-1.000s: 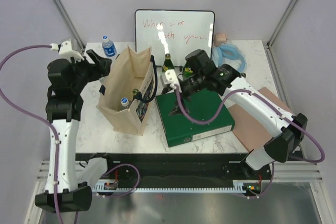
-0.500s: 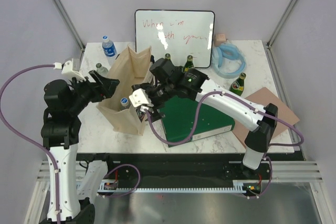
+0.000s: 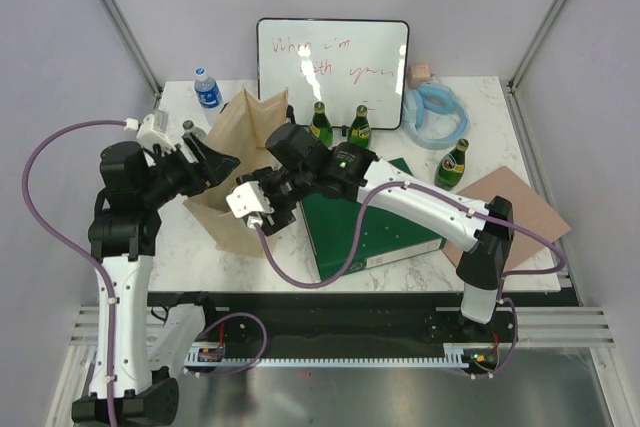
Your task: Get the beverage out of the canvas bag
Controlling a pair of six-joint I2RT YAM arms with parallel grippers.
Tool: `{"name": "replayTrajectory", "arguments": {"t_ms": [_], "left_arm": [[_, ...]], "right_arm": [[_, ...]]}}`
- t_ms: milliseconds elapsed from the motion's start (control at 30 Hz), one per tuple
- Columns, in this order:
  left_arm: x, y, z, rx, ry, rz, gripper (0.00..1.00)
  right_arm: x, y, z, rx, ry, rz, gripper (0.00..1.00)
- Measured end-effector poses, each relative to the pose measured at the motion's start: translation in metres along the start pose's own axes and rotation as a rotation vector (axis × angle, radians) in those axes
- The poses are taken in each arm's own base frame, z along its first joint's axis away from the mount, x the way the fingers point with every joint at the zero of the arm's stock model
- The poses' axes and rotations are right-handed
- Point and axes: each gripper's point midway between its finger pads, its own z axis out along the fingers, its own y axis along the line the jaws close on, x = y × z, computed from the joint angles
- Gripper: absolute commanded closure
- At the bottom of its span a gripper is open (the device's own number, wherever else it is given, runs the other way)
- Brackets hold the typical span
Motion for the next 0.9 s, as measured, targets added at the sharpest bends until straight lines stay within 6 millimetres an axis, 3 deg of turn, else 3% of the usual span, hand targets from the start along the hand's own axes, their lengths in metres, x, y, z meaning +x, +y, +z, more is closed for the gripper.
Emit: {"name": "replayTrajectory", "arguments": {"t_ms": [33,133,300,433,600,900], "left_arm": [[0.002,0.001,0.002,0.003,0.013,-0.008,0.2],[0.007,0.002,0.009,0.013,0.054,-0.034,0.2],[0.015,0.006,0.02,0.02,0.111,-0.083,0.23],[0.018,0.009,0.025,0.016,0.134,-0.107,0.25],[0.021,0.015,0.032,-0.006,0.161,-0.131,0.26],[0.053,0.029,0.038,-0.154,0.301,-0.13,0.26]], "right_arm": [[-0.003,0.003,0.003,-0.006,-0.001,-0.005,0.4],[-0.006,0.012,0.012,-0.024,0.0,-0.019,0.53],[-0.002,0.038,0.025,-0.059,0.032,-0.039,0.62],[-0.004,0.051,0.026,-0.07,0.05,-0.047,0.64],[-0.004,0.05,0.027,-0.055,0.058,-0.036,0.65],[-0.005,0.047,0.028,-0.033,0.053,0.011,0.64]]}}
